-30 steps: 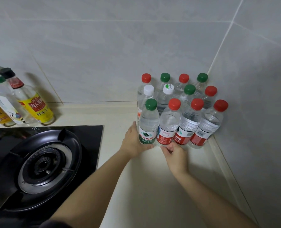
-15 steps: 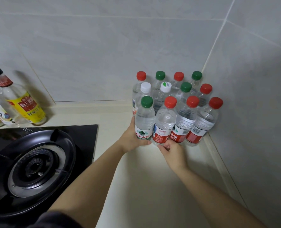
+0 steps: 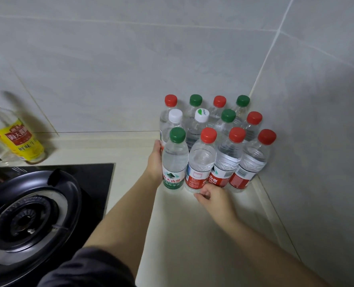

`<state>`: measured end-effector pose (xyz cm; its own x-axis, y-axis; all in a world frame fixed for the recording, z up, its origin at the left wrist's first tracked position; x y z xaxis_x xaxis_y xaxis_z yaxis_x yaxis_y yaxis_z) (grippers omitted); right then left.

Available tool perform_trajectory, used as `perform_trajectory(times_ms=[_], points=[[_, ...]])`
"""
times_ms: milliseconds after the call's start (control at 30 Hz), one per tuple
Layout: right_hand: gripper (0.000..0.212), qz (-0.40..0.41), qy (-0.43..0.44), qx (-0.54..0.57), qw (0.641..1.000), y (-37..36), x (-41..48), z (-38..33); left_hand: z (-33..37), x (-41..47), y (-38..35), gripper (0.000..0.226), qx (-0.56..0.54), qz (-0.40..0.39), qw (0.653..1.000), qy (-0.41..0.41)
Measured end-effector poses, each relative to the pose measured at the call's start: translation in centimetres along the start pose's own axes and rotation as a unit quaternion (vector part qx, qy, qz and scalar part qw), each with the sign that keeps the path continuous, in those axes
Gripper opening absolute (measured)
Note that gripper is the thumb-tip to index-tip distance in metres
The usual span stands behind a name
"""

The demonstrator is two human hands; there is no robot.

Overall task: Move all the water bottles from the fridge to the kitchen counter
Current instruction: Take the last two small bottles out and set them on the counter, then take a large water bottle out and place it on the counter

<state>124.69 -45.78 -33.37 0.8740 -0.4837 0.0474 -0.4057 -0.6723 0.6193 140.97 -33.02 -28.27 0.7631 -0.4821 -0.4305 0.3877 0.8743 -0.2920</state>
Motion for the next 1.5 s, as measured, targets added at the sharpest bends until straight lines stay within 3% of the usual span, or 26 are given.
perform_trajectory(times_ms=[133,300,433,600,667,733,900,1000,1167,1300,1500], points=[[0.039,0.004,0.002,0.017,1.0,-0.2,0.3,0.7,-0.4,0.7,-0.1,0.047,0.003,0.02,0.999,-0.031],[0.038,0.004,0.001,0.007,1.0,0.0,0.3,0.2,-0.3,0.9,0.4,0.056,0.022,0.025,0.999,-0.033],[0.025,-0.052,-0.037,0.017,0.998,0.6,-0.2,-0.4,-0.2,-1.8,1.9,0.063,0.06,0.047,0.996,-0.035],[0.022,-0.107,-0.023,0.003,0.994,2.5,-2.3,-3.4,-0.8,-9.2,4.9,0.057,0.198,0.11,0.973,-0.041],[0.024,-0.122,-0.022,-0.006,0.992,2.8,-3.6,-4.8,-1.1,-12.9,5.7,0.053,0.292,0.129,0.945,-0.076],[0.031,-0.137,-0.018,-0.019,0.99,2.9,-5.5,-6.3,-1.4,-17.2,6.1,0.054,0.422,0.136,0.89,-0.105],[0.056,-0.163,0.133,-0.198,0.957,3.2,-10.8,-11.6,-3.2,-27.6,6.5,0.083,0.701,0.173,0.682,-0.117],[0.064,-0.178,0.204,-0.259,0.927,3.2,-15.2,-15.7,-4.3,-34.7,7.0,0.078,0.755,0.255,0.595,-0.107],[0.066,-0.182,0.336,-0.264,0.885,2.1,-22.4,-21.2,-6.7,-46.6,8.3,0.074,0.748,0.361,0.554,-0.056],[0.07,-0.232,0.445,-0.234,0.833,0.1,-28.3,-26.5,-8.8,-56.0,9.4,0.077,0.712,0.432,0.552,0.013],[0.068,-0.297,0.574,-0.136,0.751,-1.8,-38.5,-34.6,-10.1,-68.8,9.3,0.079,0.622,0.567,0.538,0.039]])
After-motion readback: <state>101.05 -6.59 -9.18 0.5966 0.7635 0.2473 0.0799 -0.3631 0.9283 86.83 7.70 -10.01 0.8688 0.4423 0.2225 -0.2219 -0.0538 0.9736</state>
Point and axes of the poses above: each hand's wrist, its own x-axis towards the middle knuckle, its own y-axis out of the back of the hand, z = x × y, the point moved 1 cm from there along x, towards the middle knuckle, and after that the axes turned 6 degrees about x, right-handed, at the moved point
